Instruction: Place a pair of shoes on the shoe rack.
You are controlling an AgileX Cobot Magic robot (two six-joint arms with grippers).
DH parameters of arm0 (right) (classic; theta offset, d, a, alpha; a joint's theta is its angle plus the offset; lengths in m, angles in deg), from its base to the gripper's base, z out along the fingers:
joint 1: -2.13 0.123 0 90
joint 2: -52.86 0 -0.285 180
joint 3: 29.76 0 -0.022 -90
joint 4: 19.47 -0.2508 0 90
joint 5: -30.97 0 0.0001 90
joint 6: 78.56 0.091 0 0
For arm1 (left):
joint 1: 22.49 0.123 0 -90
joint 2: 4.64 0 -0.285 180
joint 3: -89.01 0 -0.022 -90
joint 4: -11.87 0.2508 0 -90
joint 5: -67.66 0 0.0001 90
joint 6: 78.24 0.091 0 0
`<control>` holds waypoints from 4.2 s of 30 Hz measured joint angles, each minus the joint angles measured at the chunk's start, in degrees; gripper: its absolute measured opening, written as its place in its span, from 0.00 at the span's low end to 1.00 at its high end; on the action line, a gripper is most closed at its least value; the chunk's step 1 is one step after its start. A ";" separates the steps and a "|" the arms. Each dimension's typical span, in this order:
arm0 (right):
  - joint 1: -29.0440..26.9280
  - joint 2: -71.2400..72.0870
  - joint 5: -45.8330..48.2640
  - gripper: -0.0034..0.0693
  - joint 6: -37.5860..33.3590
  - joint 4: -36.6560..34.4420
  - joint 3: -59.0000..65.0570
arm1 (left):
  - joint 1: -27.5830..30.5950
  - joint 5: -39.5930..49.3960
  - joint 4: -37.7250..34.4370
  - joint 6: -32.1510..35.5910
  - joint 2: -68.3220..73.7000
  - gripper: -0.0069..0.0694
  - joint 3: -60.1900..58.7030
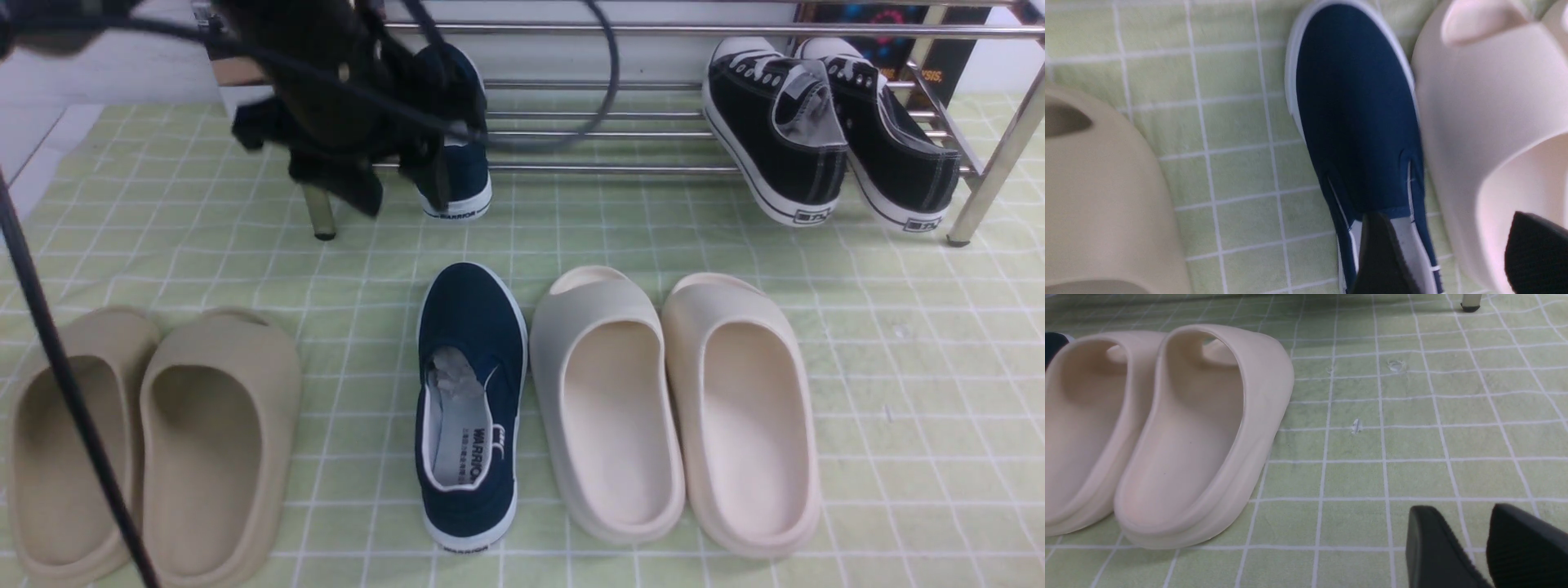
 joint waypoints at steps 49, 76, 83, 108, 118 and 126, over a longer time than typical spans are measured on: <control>0.00 0.00 0.00 0.38 -0.10 0.00 0.00 | -0.56 -3.30 1.70 -10.84 35.85 0.09 50.23; 0.00 0.00 0.00 0.38 -0.10 0.00 0.00 | -0.51 -11.11 4.50 -9.59 39.73 0.54 54.39; 0.00 0.00 0.00 0.38 -0.10 0.00 0.00 | -0.51 3.62 4.53 3.56 27.20 0.24 55.10; 0.00 0.00 0.00 0.38 -0.10 0.00 0.00 | 5.21 -36.06 15.52 -8.44 -54.45 0.07 -40.29; 0.00 0.00 0.00 0.38 -0.10 0.00 0.00 | 5.21 -50.97 15.86 -12.46 -65.45 0.07 -72.34; 0.00 0.00 0.00 0.38 -0.10 0.00 0.00 | 5.21 -48.18 15.86 -12.50 -65.19 0.07 -79.33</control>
